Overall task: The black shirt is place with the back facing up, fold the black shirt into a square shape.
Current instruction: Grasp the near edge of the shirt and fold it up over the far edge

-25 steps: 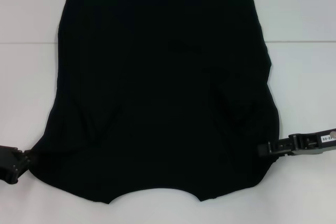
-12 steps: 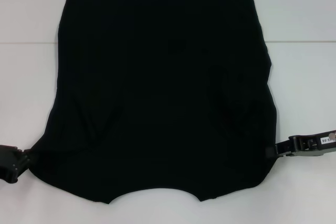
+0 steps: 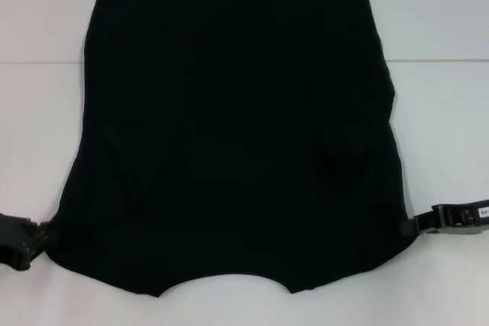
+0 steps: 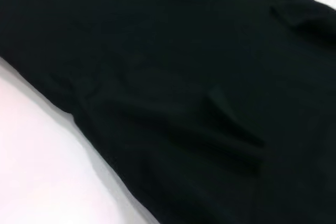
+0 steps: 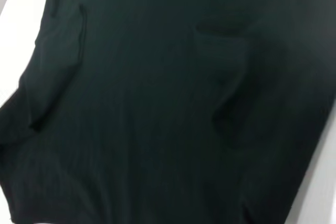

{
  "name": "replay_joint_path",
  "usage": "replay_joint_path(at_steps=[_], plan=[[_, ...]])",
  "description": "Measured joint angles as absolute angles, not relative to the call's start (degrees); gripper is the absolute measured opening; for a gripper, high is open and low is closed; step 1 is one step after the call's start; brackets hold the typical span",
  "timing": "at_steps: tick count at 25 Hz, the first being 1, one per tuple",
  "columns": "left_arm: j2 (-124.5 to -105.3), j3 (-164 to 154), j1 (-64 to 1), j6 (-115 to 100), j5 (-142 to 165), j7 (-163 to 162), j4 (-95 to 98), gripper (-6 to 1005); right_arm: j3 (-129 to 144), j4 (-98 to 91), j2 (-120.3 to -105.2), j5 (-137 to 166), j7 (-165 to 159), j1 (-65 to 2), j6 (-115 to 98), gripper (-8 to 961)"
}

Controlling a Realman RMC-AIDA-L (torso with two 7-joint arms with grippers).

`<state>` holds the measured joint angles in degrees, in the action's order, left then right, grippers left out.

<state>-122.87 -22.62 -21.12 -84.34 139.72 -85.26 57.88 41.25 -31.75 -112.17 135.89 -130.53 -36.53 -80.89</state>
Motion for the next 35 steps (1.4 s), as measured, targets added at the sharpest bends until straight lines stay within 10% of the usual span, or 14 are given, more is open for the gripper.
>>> replay_joint_path(at_steps=[35], plan=[[-121.75, -16.8, -19.5, -107.1, 142.7, -92.8, 65.2, 38, 24.9, -35.5, -111.93, 135.7, -110.6, -22.1, -100.8, 57]])
